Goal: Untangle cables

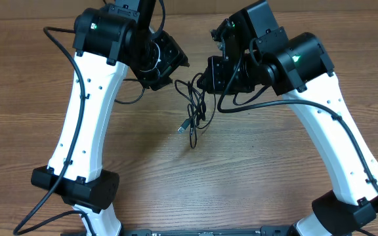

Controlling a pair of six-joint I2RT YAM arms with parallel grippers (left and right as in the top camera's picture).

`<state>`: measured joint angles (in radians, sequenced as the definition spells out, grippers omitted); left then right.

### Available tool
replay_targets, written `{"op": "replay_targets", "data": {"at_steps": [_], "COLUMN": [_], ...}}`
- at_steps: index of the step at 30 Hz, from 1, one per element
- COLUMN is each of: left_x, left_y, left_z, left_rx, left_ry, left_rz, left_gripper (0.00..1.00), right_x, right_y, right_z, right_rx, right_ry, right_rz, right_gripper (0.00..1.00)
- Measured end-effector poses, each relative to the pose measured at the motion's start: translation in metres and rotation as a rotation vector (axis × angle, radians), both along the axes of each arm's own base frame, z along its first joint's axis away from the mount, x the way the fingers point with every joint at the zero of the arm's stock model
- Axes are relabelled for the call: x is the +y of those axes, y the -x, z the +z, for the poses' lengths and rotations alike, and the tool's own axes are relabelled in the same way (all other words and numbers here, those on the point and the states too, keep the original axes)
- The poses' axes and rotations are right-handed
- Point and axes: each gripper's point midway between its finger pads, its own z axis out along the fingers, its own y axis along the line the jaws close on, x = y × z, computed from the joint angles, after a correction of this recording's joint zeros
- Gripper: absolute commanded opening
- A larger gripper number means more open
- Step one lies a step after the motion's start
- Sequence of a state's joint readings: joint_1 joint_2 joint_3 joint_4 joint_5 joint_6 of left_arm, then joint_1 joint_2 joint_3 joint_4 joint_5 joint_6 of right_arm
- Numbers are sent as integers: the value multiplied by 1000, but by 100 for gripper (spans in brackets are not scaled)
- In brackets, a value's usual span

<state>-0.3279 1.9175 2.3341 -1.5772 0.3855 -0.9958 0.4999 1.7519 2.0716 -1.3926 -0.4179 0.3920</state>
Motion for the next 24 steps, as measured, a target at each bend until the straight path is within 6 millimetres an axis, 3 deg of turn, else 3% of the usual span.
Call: {"op": "replay_targets", "data": {"at_steps": [10,19,24], "left_x": [-5,-7,-8], "left_y": [2,-4,-8], "left_z": [-1,-26,-33], "left_rx": [3,78,90], "left_ry": [-1,-27,-31], "left_rz": [-13,-13,-12], "left_gripper": [52,37,21], "right_x": [8,5,-3], "right_y": [-9,-12,-13], "right_z": [10,8,2], "right_rx": [-45,-45,-44], "right_ry": [-48,-32,16], "right_rz": [2,-22,-52], "right_gripper": [4,4,4]}}
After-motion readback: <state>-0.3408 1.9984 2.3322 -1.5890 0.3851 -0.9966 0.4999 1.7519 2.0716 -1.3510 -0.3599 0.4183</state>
